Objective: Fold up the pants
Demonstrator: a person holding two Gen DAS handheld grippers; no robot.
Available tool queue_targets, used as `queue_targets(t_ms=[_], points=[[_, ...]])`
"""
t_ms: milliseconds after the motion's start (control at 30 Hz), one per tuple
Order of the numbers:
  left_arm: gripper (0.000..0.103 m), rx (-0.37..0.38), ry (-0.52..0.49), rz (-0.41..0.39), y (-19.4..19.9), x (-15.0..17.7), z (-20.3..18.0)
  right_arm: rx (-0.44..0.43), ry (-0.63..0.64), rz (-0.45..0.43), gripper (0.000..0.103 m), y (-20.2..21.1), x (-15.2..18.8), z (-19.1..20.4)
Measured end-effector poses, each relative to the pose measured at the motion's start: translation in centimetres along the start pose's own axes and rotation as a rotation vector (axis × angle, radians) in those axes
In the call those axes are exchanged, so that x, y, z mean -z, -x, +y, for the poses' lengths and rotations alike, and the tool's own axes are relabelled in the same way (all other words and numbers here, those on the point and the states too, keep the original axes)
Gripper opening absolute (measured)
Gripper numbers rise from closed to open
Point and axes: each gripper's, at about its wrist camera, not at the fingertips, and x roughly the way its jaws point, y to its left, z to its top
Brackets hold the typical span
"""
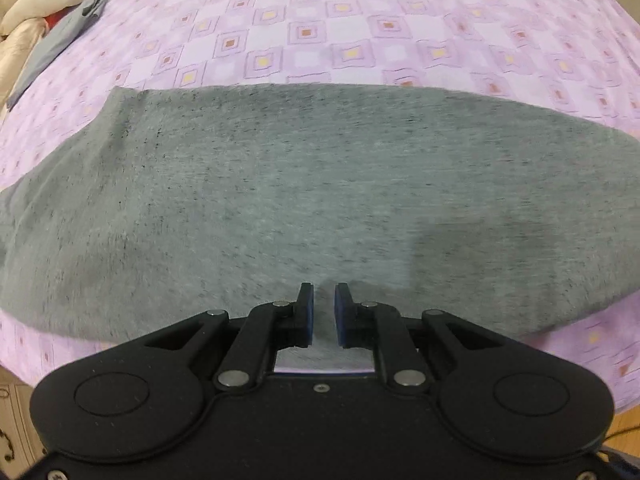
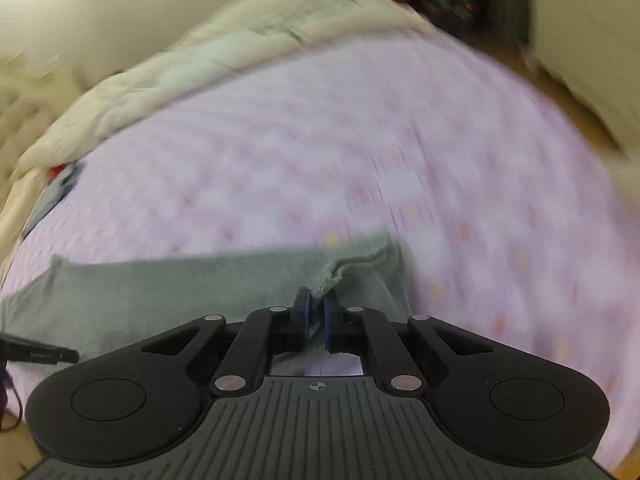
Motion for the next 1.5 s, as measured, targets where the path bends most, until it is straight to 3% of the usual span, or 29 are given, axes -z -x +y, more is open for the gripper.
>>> queue_targets(t_ms=[67, 367, 433, 500, 600, 700, 800, 967, 1033, 1200, 1233, 1267, 1300, 1400, 1500], points=[[0.020, 0.003, 0.004, -0.009, 0.5, 0.2, -1.1, 0.004, 0.030, 0.030, 0.007, -0.1, -0.8, -0.4], [0.020, 0.072, -0.004, -0.022, 1.2, -0.4, -5.2, 0.028, -0.122, 0.291, 0.008, -4.8, 2.1, -4.5], [0.020, 0.097, 0.014, -0.037, 1.4, -0.6, -5.9, 0.025, -0.144, 0.280, 0.016, -4.3, 2.0, -5.1], [0.020, 0.128, 0.030, -0.046, 1.1, -1.0, -6.4, 0.029, -0.145, 0.196, 0.040, -2.6, 1.6, -5.4], [0.020, 0.159, 0.038, -0.030, 0.0, -1.1, -7.9, -0.031, -0.157, 0.122, 0.065, -2.0, 1.1, -6.8], [0.019, 0.178, 0.024, 0.034, -1.8, -0.5, -9.0, -0.070, -0.179, 0.191, 0.067, -3.9, 0.7, -8.0], [0.018, 0.148, 0.005, 0.011, -1.8, -0.2, -9.6, -0.107, -0.186, 0.266, 0.067, -6.2, 0.8, -8.6], [0.018, 0.185, 0.077, 0.025, -2.0, -0.3, -8.5, -0.225, -0.222, 0.274, 0.074, -7.9, 0.2, -8.7], [0.018, 0.197, 0.100, 0.032, -2.0, -0.4, -8.0, -0.262, -0.307, 0.278, 0.074, -8.3, -0.1, -9.2], [0.018, 0.205, 0.145, 0.020, -1.1, -1.4, -7.1, -0.214, -0.446, 0.310, 0.070, -8.6, -0.6, -9.3], [0.018, 0.209, 0.158, 0.007, -0.7, -1.7, -7.0, -0.216, -0.451, 0.321, 0.063, -8.7, -0.7, -9.4], [0.018, 0.214, 0.171, -0.008, -0.4, -2.3, -6.8, -0.206, -0.442, 0.339, 0.031, -8.9, -0.8, -9.5], [0.018, 0.214, 0.184, -0.022, -0.2, -3.0, -6.6, -0.187, -0.429, 0.359, 0.014, -9.0, -0.8, -9.7], [0.018, 0.213, 0.209, -0.040, -0.6, -5.4, -6.4, -0.223, -0.412, 0.351, 0.008, -8.5, -1.2, -9.8], [0.018, 0.194, 0.193, -0.060, -1.5, -8.0, -6.7, -0.209, -0.298, 0.335, 0.008, -7.1, -2.4, -8.3]])
